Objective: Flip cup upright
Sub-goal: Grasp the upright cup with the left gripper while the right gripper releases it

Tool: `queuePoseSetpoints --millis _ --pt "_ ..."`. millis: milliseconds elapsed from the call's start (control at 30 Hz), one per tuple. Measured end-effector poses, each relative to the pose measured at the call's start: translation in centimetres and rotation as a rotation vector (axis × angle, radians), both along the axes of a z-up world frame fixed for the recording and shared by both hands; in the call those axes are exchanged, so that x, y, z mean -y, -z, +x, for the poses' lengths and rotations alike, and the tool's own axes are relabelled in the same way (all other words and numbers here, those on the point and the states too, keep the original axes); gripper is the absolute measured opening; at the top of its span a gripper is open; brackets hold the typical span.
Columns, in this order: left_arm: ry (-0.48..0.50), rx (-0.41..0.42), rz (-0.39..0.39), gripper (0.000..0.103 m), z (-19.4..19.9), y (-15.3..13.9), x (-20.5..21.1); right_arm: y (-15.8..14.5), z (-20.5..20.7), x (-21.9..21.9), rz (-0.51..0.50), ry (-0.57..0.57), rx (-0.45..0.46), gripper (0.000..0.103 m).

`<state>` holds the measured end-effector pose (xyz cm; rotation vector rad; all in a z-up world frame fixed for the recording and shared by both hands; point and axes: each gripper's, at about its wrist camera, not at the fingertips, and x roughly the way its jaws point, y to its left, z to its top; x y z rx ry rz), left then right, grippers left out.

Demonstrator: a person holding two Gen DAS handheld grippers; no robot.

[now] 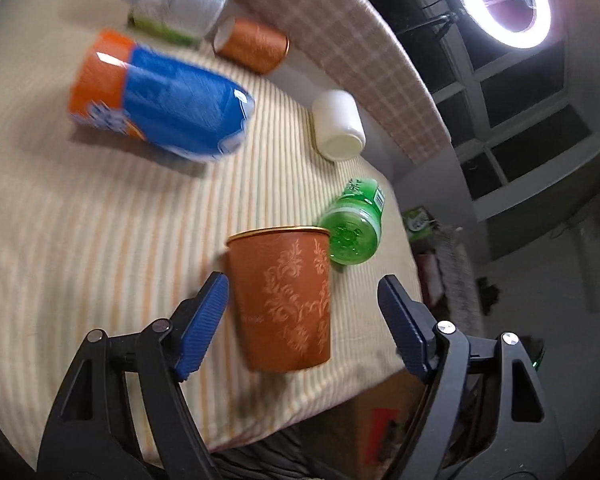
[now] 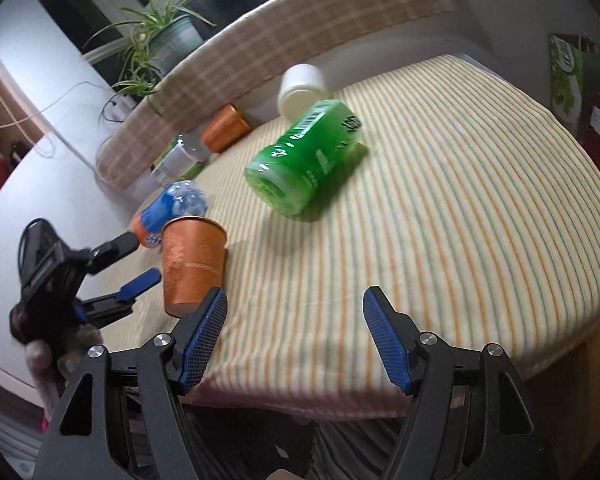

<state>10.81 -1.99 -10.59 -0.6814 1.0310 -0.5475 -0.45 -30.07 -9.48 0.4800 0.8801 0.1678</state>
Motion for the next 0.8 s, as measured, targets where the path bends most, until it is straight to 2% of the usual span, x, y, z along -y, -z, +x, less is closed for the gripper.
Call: queuePoseSetpoints --millis 167,367,500,800 --pt "0.0 -0.058 -0.03 0.077 1.5 1.4 0.4 0.2 -0.5 0.7 -0.003 0.008 -0.005 0.07" --pt "0.004 -0.072 -0.02 0.073 2.4 2.3 0.8 0.7 -0.5 0.8 -0.004 0.005 -0.016 0.07" --pt "0.011 -0.085 -0.02 0.067 2.9 2.9 1.0 0.9 -0.4 0.6 -0.01 0.0 -0.023 0.07" --pt "0.015 -0.044 0.017 0.066 2.4 2.2 1.2 1.0 -0.4 0.6 -0.014 0.007 -0.028 0.07"
